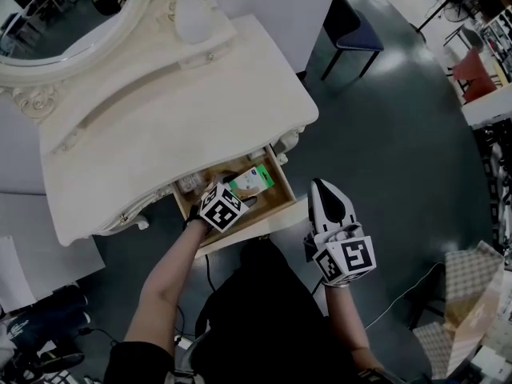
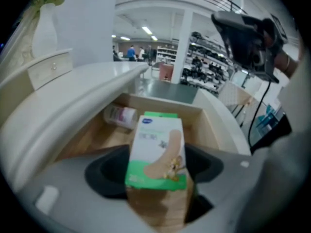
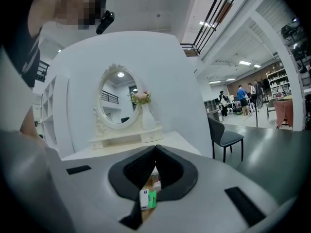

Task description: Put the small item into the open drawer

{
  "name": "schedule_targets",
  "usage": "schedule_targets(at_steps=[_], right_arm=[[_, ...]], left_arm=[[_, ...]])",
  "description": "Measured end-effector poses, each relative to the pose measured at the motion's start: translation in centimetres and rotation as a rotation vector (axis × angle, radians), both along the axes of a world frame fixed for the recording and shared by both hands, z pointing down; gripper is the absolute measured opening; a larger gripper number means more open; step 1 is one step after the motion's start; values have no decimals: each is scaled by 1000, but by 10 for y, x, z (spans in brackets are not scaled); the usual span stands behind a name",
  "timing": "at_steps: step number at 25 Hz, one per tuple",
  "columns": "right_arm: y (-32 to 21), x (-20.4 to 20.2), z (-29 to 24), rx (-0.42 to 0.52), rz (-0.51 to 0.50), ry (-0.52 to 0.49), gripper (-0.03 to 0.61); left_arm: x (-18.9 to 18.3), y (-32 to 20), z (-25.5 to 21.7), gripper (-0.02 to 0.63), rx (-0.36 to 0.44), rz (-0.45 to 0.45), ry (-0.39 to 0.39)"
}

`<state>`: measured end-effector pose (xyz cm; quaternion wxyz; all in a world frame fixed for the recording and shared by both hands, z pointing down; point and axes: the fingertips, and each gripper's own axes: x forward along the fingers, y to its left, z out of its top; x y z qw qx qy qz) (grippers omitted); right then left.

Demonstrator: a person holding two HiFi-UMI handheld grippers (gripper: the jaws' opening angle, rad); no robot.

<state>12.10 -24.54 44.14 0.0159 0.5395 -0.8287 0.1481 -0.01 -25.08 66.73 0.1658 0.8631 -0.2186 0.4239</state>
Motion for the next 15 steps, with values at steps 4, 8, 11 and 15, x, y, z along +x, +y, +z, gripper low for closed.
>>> schedule_targets(at_steps=[4, 8, 11, 15], right_arm=[[-1, -2, 2, -4, -2, 1, -3], [-1, -4, 3, -9, -7, -1, -3], [-2, -5, 4, -13, -7, 1, -3], [-2, -3, 5, -16, -6, 4, -3]], left_arm=[[4, 2, 16, 359, -11, 36, -40], [4, 6, 30, 359, -33, 58, -73], [2, 8, 38, 359, -41, 73, -98], [1, 10, 49, 359, -57, 84, -120]])
